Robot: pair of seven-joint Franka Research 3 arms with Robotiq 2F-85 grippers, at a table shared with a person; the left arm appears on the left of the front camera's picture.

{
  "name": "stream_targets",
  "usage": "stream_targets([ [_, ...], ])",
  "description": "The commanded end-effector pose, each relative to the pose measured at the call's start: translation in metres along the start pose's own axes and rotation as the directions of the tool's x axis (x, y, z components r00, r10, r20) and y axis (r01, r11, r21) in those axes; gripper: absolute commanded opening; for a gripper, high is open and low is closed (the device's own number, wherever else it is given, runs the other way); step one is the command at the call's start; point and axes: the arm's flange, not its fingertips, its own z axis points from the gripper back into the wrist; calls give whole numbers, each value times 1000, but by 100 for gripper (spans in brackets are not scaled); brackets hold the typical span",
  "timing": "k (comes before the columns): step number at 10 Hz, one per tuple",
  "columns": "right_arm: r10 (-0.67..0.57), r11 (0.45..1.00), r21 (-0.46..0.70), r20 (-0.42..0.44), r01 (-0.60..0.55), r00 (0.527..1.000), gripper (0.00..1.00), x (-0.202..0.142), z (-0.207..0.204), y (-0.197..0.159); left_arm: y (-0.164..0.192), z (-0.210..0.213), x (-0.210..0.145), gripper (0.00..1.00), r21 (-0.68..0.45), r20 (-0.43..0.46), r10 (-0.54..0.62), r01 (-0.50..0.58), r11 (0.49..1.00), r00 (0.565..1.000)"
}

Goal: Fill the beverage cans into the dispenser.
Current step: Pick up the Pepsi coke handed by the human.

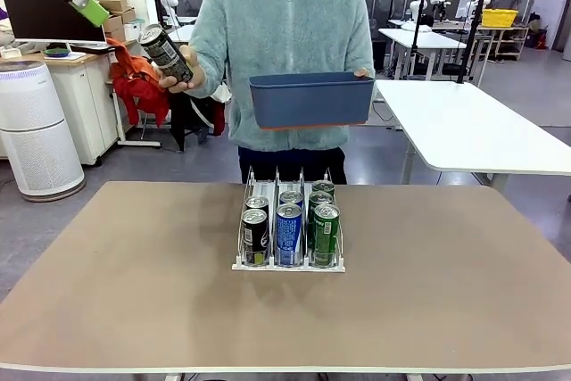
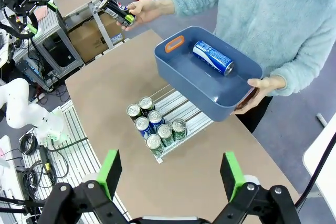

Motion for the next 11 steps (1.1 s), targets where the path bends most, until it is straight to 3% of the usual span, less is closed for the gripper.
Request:
stream_targets([
  [1, 0, 1000, 6, -6, 0, 1000, 100, 0, 1, 0, 0, 0, -1, 100, 3, -9, -2, 2, 1000, 1000],
  [11, 0, 1000, 6, -6, 0, 1000, 100, 0, 1, 0, 0, 0, -1, 100, 3, -9, -2, 2, 1000, 1000],
])
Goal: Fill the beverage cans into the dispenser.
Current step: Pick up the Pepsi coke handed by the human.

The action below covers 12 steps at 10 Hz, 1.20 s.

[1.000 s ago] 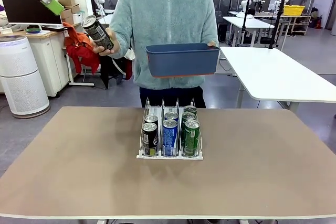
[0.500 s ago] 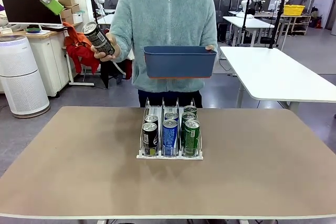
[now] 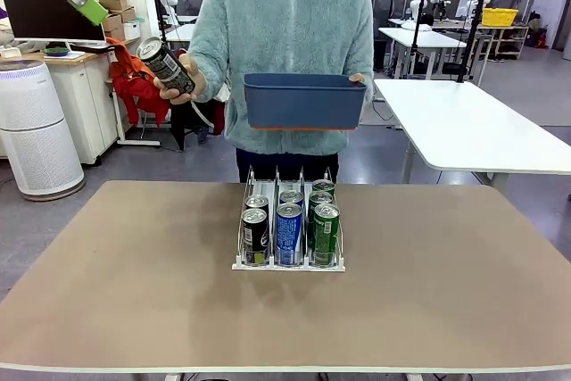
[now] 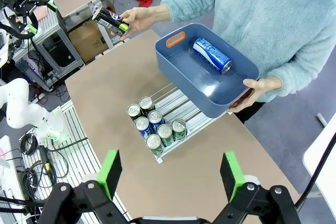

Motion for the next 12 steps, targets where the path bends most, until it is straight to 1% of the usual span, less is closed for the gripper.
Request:
stream_targets([
  [1, 0, 1000, 6, -6, 0, 1000, 100, 0, 1, 0, 0, 0, -1, 100, 3, -9, -2, 2, 1000, 1000],
  [10, 0, 1000, 6, -6, 0, 1000, 100, 0, 1, 0, 0, 0, 0, 100, 0, 0, 0, 0, 1000, 1000],
  [11, 0, 1000, 6, -6, 0, 1000, 100, 0, 1, 0, 11, -8, -2, 100, 76, 1, -38, 37, 996, 999],
  [12, 0, 1000, 6, -6, 0, 1000, 100, 0, 1, 0, 21, -11, -7, 100, 118, 7, -11, 10, 993, 1000],
])
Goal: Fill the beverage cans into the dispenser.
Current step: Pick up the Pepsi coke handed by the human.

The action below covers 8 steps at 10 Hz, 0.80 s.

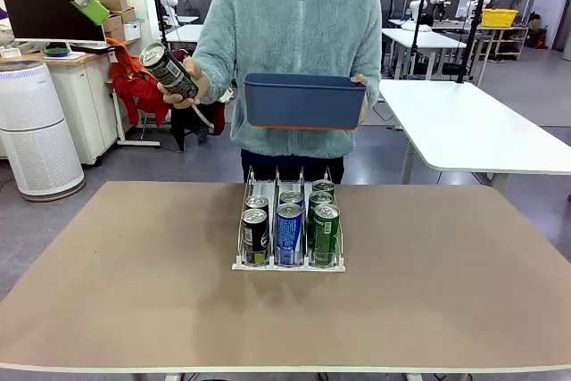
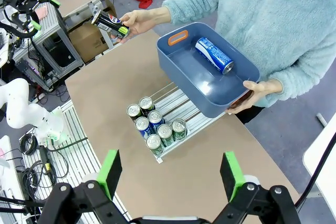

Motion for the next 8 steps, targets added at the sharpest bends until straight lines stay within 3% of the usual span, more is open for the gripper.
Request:
stream_targets([
  [1, 0, 1000, 6, -6, 0, 1000, 100, 0, 1, 0, 12, -15, -6, 100, 122, -8, 20, -19, 992, 1000],
  [3, 0, 1000, 6, -6, 0, 1000, 100, 0, 1, 0, 18, -32, 2, 100, 220, -41, 8, 1, 975, 999],
  [4, 0, 1000, 6, -6, 0, 1000, 100, 0, 1, 0, 22, -40, 6, 100, 237, -15, 24, -19, 971, 1000],
  [8, 0, 1000, 6, -6, 0, 1000, 100, 0, 1, 0, 37, -82, 17, 100, 199, 74, 121, -133, 971, 990],
])
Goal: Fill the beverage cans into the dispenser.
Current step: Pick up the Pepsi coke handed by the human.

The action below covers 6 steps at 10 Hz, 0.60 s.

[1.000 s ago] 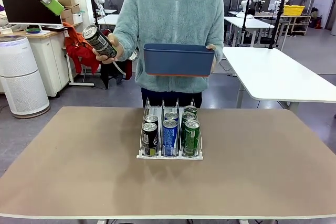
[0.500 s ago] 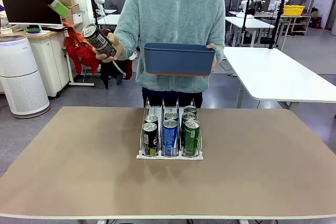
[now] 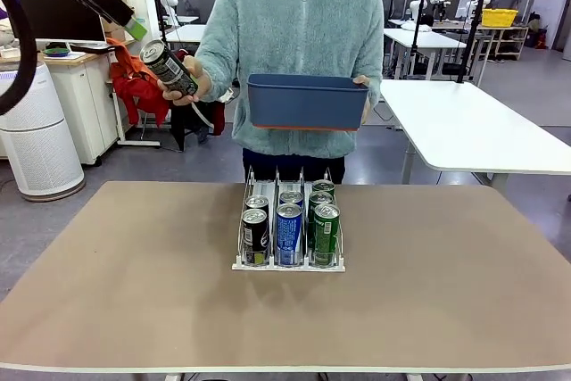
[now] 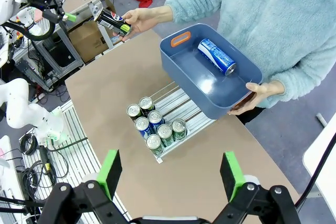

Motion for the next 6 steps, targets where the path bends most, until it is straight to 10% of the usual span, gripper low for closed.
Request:
stream_targets([
  [1, 0, 1000, 6, -6, 0, 1000, 100, 0, 1, 0, 0, -18, 5, 100, -28, 48, 40, -39, 999, 998],
  [6, 0, 1000, 6, -6, 0, 1000, 100, 0, 1, 0, 1, -11, 3, 100, -6, 7, 17, -17, 1000, 1000],
])
